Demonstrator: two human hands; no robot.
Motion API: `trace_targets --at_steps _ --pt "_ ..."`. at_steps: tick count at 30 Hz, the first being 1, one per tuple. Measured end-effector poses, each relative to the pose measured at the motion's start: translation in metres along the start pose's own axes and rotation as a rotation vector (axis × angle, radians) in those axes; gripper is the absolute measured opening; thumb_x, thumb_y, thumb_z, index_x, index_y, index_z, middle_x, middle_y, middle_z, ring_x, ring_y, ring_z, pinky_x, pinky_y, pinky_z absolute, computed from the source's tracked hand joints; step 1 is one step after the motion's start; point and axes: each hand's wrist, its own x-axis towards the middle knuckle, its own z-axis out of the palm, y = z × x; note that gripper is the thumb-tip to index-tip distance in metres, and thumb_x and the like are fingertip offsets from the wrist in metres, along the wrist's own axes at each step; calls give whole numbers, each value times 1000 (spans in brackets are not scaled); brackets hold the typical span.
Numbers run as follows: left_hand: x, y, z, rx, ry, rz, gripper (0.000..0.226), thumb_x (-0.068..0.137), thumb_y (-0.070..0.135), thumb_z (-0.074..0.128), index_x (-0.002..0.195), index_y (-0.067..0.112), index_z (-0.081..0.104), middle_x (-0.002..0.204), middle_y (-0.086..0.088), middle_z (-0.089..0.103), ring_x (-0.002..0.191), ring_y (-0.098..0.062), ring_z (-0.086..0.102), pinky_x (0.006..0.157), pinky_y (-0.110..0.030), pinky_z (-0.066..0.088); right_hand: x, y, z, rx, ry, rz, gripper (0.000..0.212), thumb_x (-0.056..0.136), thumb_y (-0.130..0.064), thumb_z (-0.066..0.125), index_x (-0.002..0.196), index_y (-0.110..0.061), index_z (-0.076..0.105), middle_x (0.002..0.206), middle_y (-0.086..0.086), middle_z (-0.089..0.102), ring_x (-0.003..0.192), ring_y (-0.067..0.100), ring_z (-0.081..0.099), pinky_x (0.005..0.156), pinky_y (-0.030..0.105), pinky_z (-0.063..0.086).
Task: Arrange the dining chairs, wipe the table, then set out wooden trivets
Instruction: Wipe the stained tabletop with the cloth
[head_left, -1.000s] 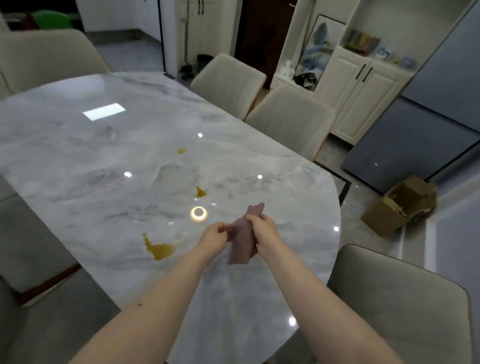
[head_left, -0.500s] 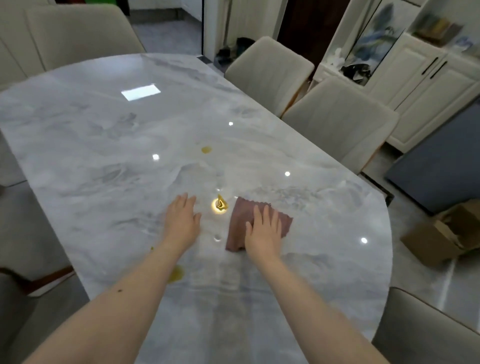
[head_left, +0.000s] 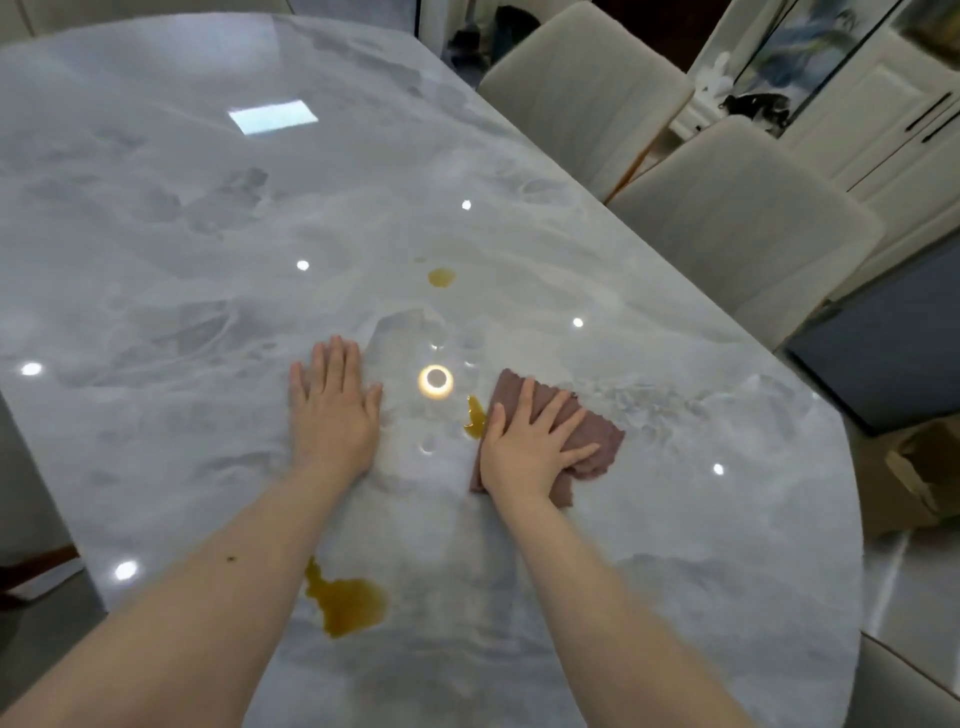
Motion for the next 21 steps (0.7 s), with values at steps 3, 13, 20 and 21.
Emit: trace_targets --at_steps 3,13,20,21 --pt "0 -2 4 18 49 15 56 100 34 23 150 8 18 157 -8 14 146 -23 9 116 -43 -2 20 -31 3 -10 28 -72 56 100 -48 22 152 -33 10 160 13 -5 145 40 -9 105 71 -9" --pt "-2 -3 1 30 48 37 54 100 29 23 150 7 18 157 -8 17 145 -25 12 117 -45 2 -24 21 8 -121 -7 -511 57 90 -51 22 144 -38 37 156 10 27 142 39 25 104 72 11" --pt "-1 -4 5 11 69 33 54 100 27 31 149 7 20 156 -8 18 145 -24 14 117 -45 3 34 -46 6 -53 11 -303 54 99 -47 27 151 -39 13 161 8 0 146 38 -4 107 71 -5" --pt "-1 -5 4 0 74 36 54 100 27 30 149 7 21 156 -8 19 145 -24 14 117 -45 3 21 -55 11 -59 22 -360 54 98 -48 27 150 -38 16 161 9 3 146 39 -1 107 71 -4"
